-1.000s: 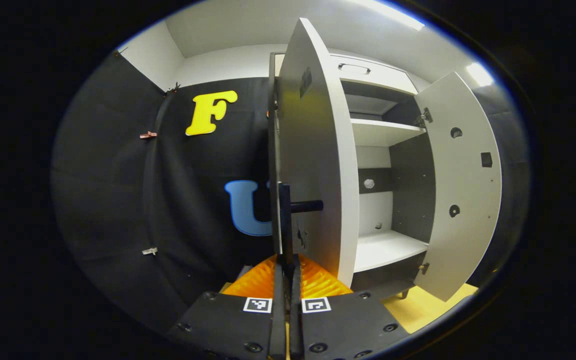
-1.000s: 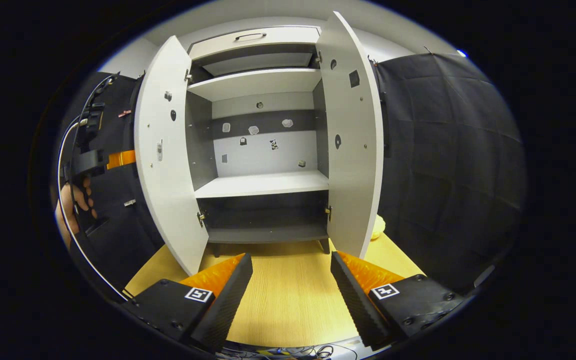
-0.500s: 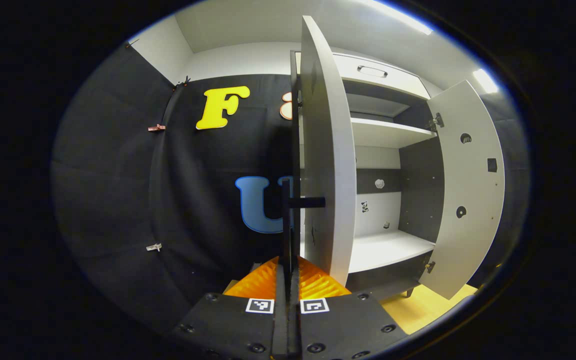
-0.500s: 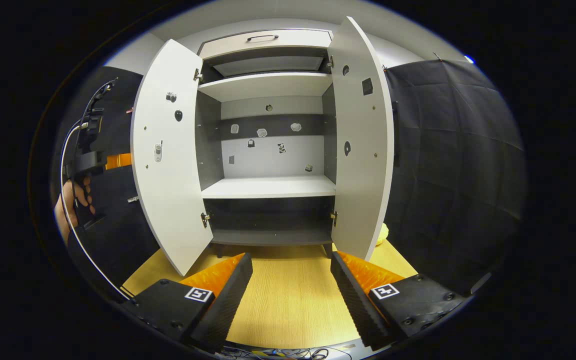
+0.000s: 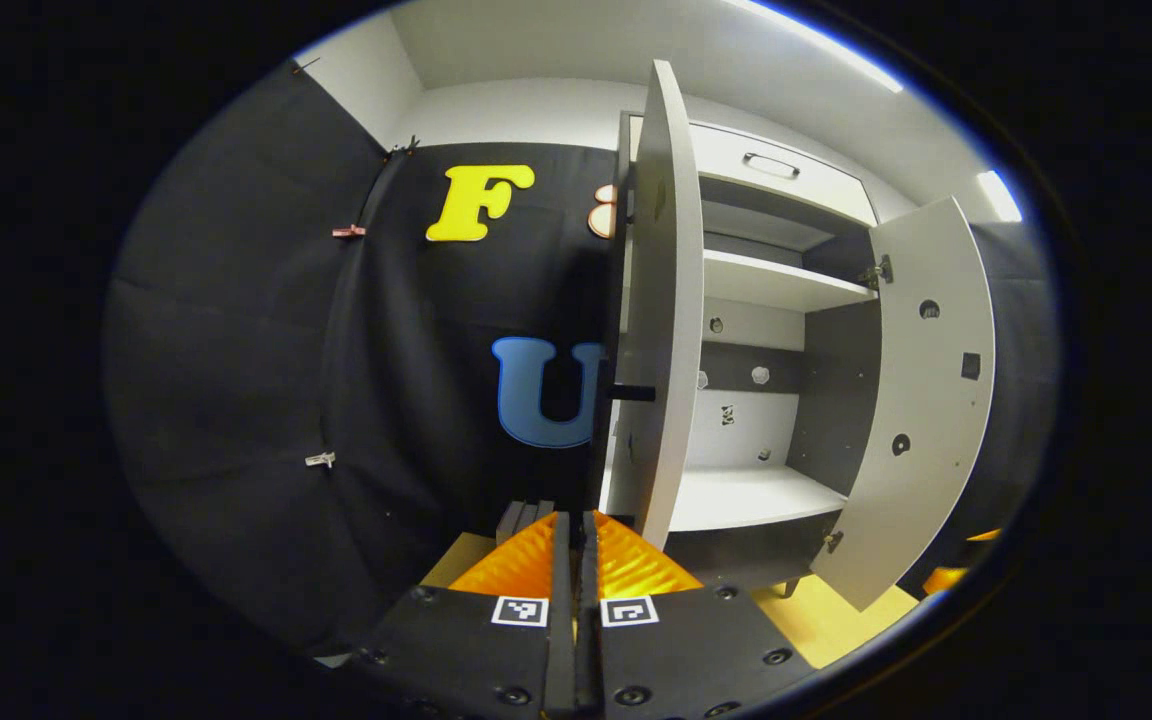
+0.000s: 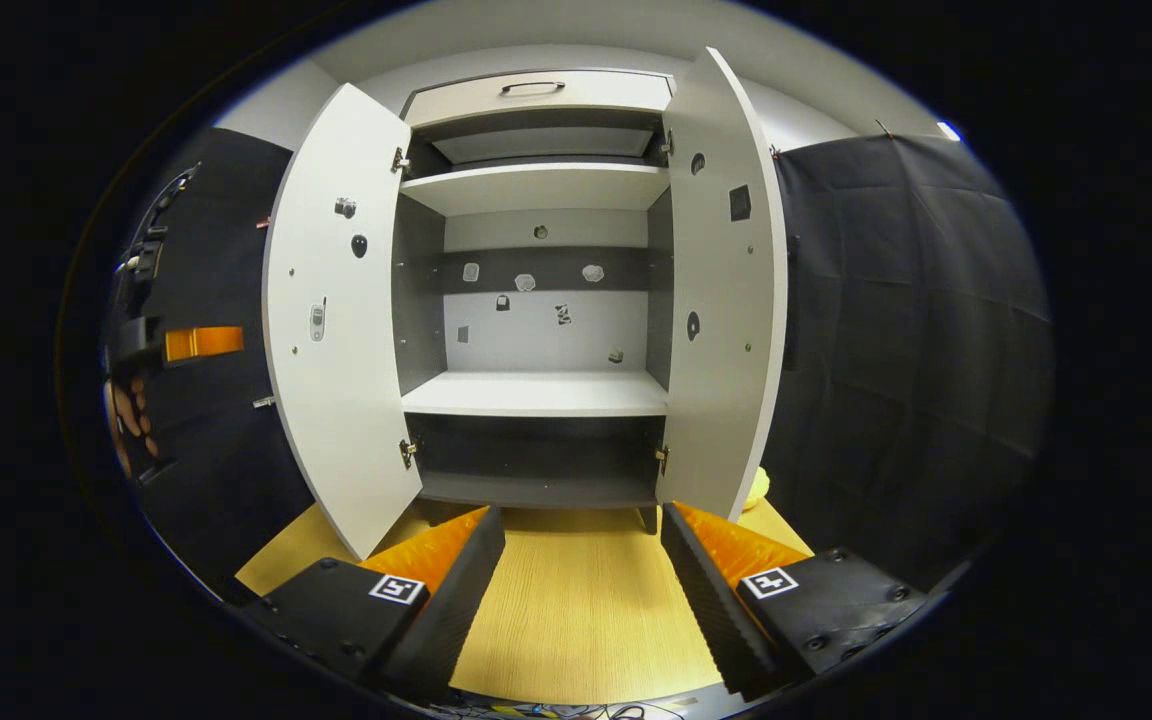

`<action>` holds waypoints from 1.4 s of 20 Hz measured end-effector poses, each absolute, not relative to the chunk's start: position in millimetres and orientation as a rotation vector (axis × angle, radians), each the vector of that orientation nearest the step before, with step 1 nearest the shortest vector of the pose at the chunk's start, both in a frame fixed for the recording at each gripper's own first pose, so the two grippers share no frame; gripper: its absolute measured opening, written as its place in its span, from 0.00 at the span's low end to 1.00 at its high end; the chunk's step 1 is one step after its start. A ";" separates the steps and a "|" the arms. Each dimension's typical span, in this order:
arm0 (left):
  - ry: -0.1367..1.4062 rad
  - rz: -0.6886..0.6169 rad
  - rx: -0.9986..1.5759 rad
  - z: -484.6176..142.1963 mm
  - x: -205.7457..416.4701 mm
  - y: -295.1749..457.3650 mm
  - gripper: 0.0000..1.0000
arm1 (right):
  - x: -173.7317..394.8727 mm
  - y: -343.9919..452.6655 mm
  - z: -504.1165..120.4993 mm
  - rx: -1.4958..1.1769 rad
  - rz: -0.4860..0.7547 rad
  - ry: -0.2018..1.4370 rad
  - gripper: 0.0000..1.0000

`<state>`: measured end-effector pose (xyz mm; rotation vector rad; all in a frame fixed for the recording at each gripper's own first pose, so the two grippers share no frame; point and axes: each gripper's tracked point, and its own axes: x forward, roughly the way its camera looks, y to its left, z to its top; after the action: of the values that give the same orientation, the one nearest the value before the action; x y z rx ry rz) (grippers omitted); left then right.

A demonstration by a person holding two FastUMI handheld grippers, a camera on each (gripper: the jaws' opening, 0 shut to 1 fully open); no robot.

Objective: Open the right door of the double-door shoe cabinet with the right hand, and open the left door with the left hand.

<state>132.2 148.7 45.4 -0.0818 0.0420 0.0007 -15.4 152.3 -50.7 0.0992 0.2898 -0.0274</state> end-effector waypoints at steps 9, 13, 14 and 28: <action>0.032 -0.039 -0.050 59.5 103.2 64.7 0.24 | 19.6 116.4 10.5 0.066 -0.020 0.155 0.98; 0.018 -0.022 -0.027 61.7 106.8 38.1 0.74 | 30.3 101.2 30.0 0.084 0.009 0.109 0.98; 0.008 -0.008 -0.022 61.6 107.4 32.8 0.77 | 30.3 95.9 32.2 0.085 0.009 0.101 0.98; 0.006 0.111 -0.037 29.6 75.5 36.8 0.96 | 1.8 29.0 15.8 0.117 -0.030 0.103 0.98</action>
<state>75.5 36.8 29.6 -0.0371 0.0062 0.1112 1.8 29.0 15.8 0.1171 0.1033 -0.0297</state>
